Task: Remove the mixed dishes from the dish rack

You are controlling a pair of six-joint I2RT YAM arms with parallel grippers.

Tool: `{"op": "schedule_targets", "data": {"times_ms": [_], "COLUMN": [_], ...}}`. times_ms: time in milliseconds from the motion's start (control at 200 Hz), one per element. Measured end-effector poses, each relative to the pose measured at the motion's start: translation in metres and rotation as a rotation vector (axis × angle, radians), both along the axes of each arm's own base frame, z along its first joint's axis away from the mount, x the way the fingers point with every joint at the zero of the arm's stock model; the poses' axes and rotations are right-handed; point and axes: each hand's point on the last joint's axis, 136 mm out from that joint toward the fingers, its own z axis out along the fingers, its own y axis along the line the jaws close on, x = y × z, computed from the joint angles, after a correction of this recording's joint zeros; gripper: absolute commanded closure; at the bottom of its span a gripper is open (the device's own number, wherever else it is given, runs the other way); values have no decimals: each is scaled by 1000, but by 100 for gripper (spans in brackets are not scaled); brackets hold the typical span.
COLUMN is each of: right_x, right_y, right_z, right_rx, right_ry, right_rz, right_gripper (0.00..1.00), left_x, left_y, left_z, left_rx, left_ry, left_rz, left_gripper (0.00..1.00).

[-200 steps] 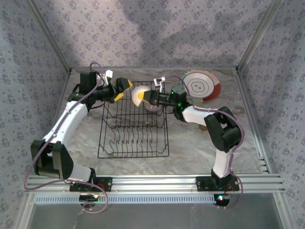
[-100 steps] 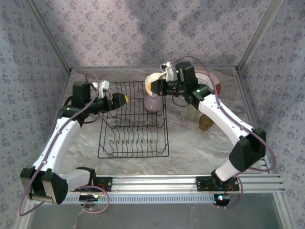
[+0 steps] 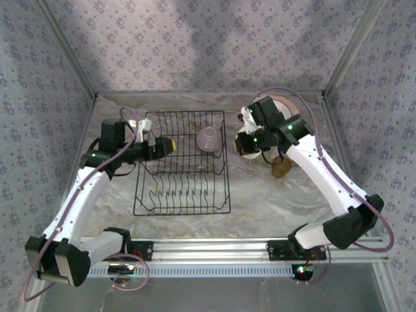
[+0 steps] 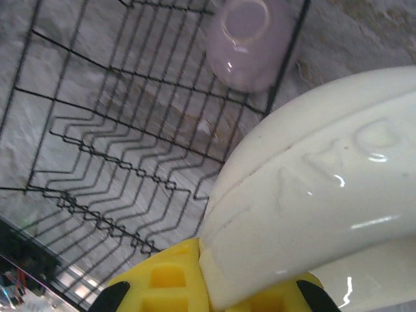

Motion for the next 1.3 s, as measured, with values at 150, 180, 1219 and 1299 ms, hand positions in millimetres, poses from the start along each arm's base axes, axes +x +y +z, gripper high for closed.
{"op": "schedule_targets", "data": {"times_ms": [150,180,1219,1299], "right_x": [-17,-19,-31,-31], "right_y": [-14,-16,-36,-38], "right_z": [-34,-40,-160,-165], "right_rx": [-76,-90,-394,-414], "right_ry": [93,108,395,402], "right_rz": [-10,-10,61,68], "right_gripper": [100,100,100,100], "left_x": [-1,-1,-51,-51], "left_y": [-2,-2,-43,-43], "left_z": [0,-1,34,34], "left_rx": [5,6,-126,-126], "left_ry": [-3,-3,-129,-129], "left_rz": [-8,-8,-252,-252], "left_gripper": [1,1,1,1]}}
